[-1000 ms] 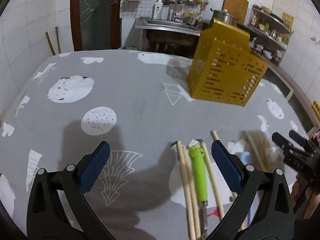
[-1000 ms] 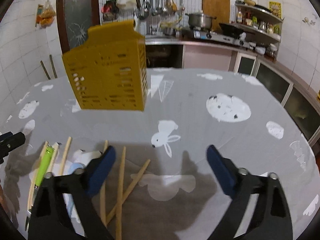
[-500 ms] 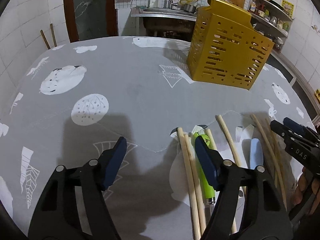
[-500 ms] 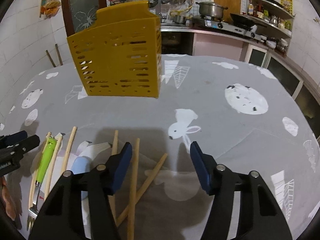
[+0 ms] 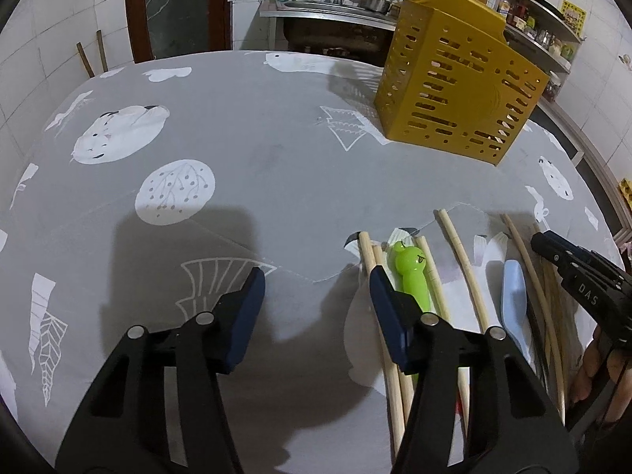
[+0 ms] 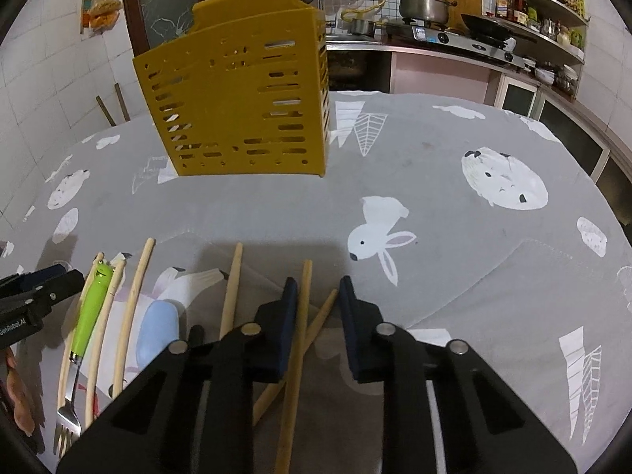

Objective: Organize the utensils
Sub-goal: 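Close the right tool on a wooden chopstick while the left tool grasps another chopstick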

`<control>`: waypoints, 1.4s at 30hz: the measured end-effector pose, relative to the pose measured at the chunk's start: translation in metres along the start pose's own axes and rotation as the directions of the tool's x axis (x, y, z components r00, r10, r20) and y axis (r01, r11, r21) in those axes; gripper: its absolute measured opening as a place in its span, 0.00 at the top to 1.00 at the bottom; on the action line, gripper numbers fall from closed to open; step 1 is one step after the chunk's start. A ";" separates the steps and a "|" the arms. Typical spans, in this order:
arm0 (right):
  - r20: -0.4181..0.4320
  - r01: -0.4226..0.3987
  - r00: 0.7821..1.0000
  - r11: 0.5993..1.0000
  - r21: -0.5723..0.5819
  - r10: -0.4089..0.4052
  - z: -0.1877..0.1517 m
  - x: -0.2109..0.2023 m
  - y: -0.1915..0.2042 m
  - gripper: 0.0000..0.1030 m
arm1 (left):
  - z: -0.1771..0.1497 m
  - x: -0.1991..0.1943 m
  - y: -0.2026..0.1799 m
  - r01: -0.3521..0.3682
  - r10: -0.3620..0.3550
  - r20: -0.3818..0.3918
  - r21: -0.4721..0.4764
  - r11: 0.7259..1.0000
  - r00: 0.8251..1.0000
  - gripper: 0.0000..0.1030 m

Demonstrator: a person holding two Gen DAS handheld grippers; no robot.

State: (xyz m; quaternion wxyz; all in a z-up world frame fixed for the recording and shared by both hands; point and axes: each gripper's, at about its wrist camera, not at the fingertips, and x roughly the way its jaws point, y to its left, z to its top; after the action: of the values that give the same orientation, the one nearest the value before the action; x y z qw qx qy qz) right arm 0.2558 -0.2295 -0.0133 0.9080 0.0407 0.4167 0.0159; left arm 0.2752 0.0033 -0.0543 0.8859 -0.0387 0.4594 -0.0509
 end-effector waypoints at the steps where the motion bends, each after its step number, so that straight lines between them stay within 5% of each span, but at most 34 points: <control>1: -0.002 -0.003 1.000 1.000 0.003 0.003 0.000 0.001 -0.001 0.78 | -0.001 0.000 0.001 -0.001 0.001 0.000 0.001 1.000 1.000 0.47; 13: -0.001 -0.014 1.000 1.000 0.014 0.014 -0.001 0.001 -0.005 0.78 | -0.002 -0.003 -0.006 0.040 -0.040 -0.005 -0.007 0.999 0.999 0.49; 42: -0.005 -0.023 1.000 0.999 0.030 0.023 -0.003 -0.001 -0.008 0.78 | 0.001 0.010 -0.028 -0.058 0.061 -0.037 0.072 0.996 0.997 0.55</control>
State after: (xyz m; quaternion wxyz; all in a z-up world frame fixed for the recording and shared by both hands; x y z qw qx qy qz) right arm 0.2532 -0.2372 -0.0152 0.9059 0.0589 0.4189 0.0202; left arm 0.2797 -0.0255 -0.0588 0.8786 0.0076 0.4756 -0.0416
